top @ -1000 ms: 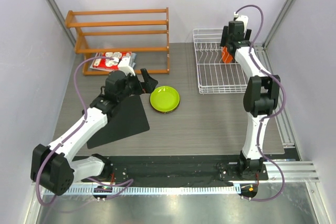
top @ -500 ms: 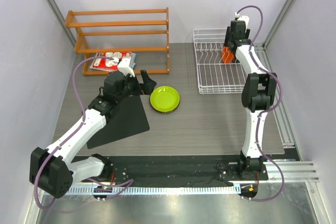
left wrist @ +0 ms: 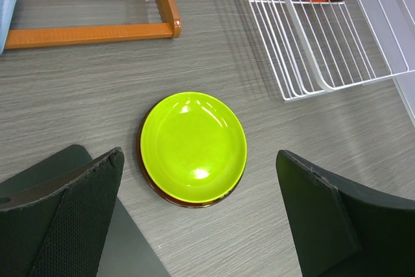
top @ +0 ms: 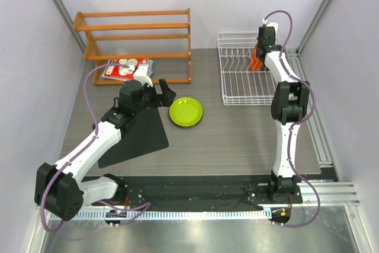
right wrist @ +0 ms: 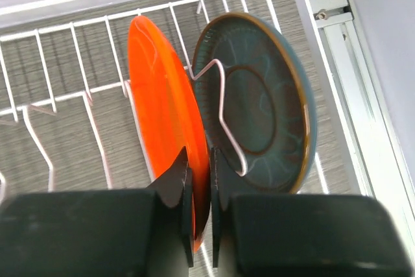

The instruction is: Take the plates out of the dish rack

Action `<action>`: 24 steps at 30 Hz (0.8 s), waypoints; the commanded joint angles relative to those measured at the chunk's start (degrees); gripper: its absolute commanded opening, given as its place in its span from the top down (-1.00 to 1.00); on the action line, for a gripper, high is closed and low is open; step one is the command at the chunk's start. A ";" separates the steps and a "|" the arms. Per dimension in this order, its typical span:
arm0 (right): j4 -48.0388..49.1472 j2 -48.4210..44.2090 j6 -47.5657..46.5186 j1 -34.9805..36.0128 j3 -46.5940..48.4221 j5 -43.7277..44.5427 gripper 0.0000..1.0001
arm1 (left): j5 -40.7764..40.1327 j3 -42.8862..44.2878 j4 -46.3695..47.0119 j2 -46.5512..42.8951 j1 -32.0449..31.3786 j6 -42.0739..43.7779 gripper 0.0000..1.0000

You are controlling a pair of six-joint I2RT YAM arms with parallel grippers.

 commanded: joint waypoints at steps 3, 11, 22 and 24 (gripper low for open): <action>0.94 -2.57 -1.15 1.86 1.60 -0.11 0.97 | -3.06 0.54 1.71 -0.51 0.01 -0.52 -0.99; 4.98 -7.30 -6.94 5.91 -1.64 16.83 0.97 | -2.90 1.15 -0.83 0.98 0.01 -0.78 -0.99; 17.29 -27.24 -10.74 10.57 -18.69 27.59 0.98 | -2.64 -0.60 -0.40 0.10 0.01 -2.10 -0.98; 16.42 -30.59 -8.30 11.36 -21.94 26.54 0.98 | -2.11 -0.95 -0.22 0.19 0.01 -2.63 -0.99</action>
